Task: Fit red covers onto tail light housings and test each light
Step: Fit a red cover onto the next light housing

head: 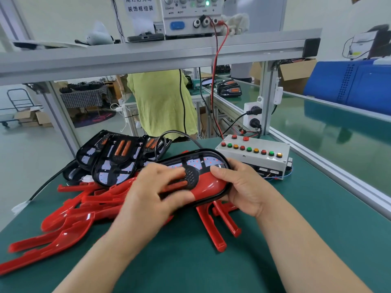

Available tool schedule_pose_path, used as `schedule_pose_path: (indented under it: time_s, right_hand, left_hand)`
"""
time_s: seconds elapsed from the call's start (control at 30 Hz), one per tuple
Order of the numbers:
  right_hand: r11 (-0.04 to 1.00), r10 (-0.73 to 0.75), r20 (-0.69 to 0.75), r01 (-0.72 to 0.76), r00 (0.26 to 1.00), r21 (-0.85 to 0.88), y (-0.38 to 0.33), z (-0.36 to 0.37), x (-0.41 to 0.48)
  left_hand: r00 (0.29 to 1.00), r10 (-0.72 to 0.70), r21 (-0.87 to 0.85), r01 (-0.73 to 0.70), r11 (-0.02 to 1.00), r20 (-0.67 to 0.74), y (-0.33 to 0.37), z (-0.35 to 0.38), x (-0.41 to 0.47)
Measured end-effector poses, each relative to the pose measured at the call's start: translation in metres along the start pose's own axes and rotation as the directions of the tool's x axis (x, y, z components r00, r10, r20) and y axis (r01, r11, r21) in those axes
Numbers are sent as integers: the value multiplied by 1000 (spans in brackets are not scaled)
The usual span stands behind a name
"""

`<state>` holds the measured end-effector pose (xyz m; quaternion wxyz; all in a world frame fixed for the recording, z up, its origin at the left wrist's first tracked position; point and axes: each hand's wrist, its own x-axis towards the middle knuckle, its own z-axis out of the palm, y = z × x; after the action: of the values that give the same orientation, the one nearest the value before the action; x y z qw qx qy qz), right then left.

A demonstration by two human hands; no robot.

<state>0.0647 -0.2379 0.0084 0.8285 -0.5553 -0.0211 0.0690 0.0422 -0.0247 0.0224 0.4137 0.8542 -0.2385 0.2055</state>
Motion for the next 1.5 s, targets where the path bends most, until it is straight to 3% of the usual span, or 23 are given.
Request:
schedule_pose_path:
  time_s: [0.1, 0.17, 0.23, 0.33, 0.47, 0.7, 1.07, 1.4, 1.5]
  right_hand:
    - [1000, 5, -16, -4, 1000, 26, -4, -5, 1]
    - [999, 6, -30, -4, 1000, 43, -4, -7, 1]
    - [999, 9, -25, -8, 1000, 49, -4, -8, 1]
    - [999, 10, -16, -9, 1000, 48, -4, -8, 1]
    - [996, 1, -9, 0, 1000, 93, -5, -11, 1]
    - [998, -32, 8, 32, 999, 63, -2, -8, 2]
    - [997, -54, -32, 56, 998, 59, -1, -6, 1]
    - [998, -36, 38, 34, 999, 53, 0, -8, 1]
    - [999, -28, 12, 27, 1000, 42, -1, -5, 0]
  left_hand:
    - [935, -307, -32, 306, 951, -181, -14, -29, 12]
    - [853, -521, -126, 515, 848, -20, -23, -45, 15]
    - [751, -611, -147, 653, 743, 251, -25, -49, 13]
    - [672, -550, -166, 695, 699, 497, -25, -45, 11]
    - [613, -471, -222, 728, 649, 634, -29, -41, 9]
    - [629, -463, -384, 764, 519, 625, -34, -28, 6]
    - [522, -455, -496, 848, 188, 721, -38, -21, 8]
    - [551, -490, -449, 834, 319, 675, -36, -23, 8]
    - [557, -494, -359, 823, 441, 668, -30, -32, 8]
